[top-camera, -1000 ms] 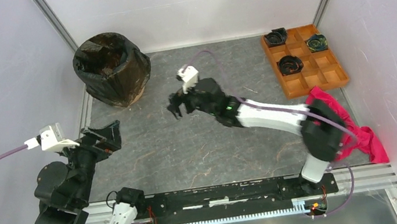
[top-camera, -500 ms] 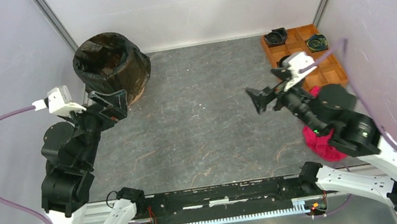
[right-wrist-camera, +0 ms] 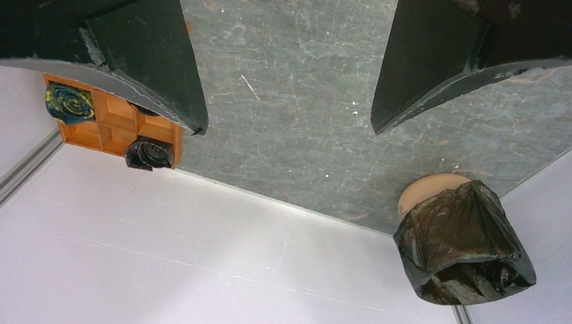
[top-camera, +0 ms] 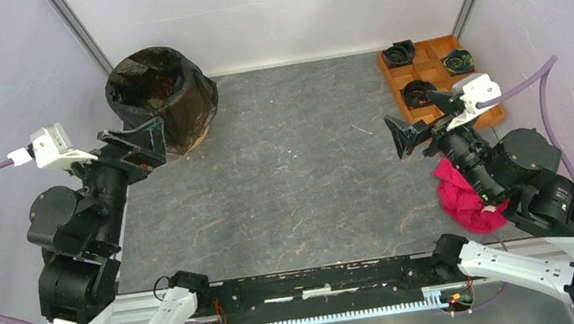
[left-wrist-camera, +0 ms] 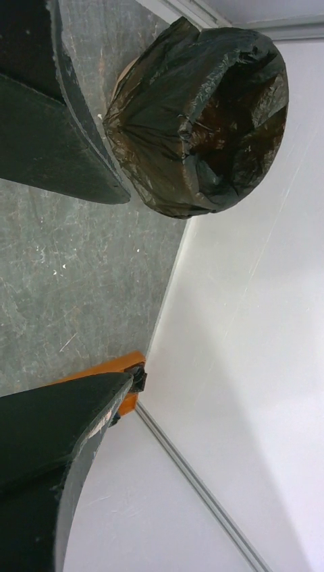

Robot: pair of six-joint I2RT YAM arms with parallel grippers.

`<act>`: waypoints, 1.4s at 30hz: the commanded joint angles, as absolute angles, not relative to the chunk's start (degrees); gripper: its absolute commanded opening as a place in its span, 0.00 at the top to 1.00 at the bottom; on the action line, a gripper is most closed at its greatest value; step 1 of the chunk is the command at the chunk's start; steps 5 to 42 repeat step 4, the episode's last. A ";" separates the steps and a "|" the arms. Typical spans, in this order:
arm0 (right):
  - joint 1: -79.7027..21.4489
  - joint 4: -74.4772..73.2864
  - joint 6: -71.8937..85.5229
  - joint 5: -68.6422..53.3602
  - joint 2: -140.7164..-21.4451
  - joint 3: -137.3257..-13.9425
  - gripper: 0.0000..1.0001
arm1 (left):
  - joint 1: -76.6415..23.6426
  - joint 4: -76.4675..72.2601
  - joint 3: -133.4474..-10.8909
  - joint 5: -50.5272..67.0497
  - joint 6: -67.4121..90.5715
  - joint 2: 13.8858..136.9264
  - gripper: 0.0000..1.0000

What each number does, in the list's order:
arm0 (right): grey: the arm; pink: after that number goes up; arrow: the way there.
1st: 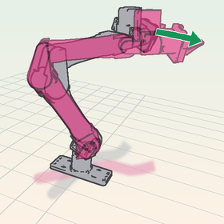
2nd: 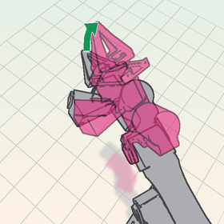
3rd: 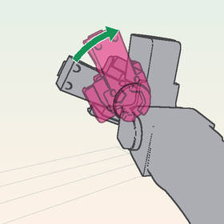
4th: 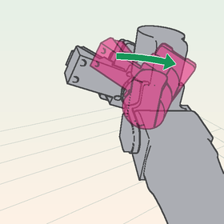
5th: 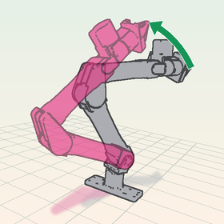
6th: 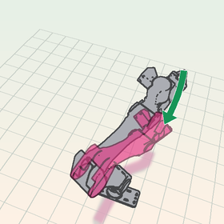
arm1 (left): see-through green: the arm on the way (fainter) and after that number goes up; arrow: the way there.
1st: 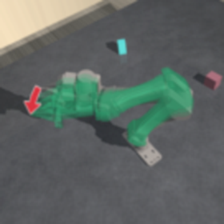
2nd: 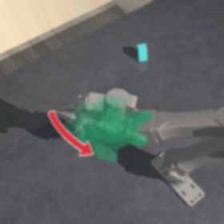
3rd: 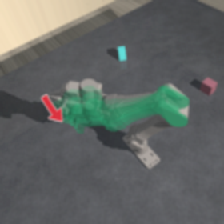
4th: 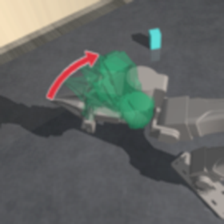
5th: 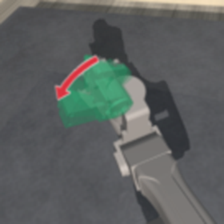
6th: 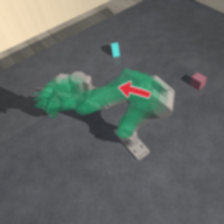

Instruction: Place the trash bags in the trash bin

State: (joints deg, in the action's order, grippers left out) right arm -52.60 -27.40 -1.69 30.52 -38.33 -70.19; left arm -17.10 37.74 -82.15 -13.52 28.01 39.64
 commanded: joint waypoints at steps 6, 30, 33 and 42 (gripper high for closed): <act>-52.73 -21.16 -0.14 30.64 -35.87 -64.67 0.02 | -16.96 37.93 -83.19 -14.83 24.77 39.38 0.00; -52.73 -21.16 -0.14 30.64 -35.87 -64.67 0.02 | -16.96 37.93 -83.19 -14.83 24.77 39.38 0.00; -52.73 -21.16 -0.14 30.64 -35.87 -64.67 0.02 | -16.96 37.93 -83.19 -14.83 24.77 39.38 0.00; -52.73 -21.16 -0.14 30.64 -35.87 -64.67 0.02 | -16.96 37.93 -83.19 -14.83 24.77 39.38 0.00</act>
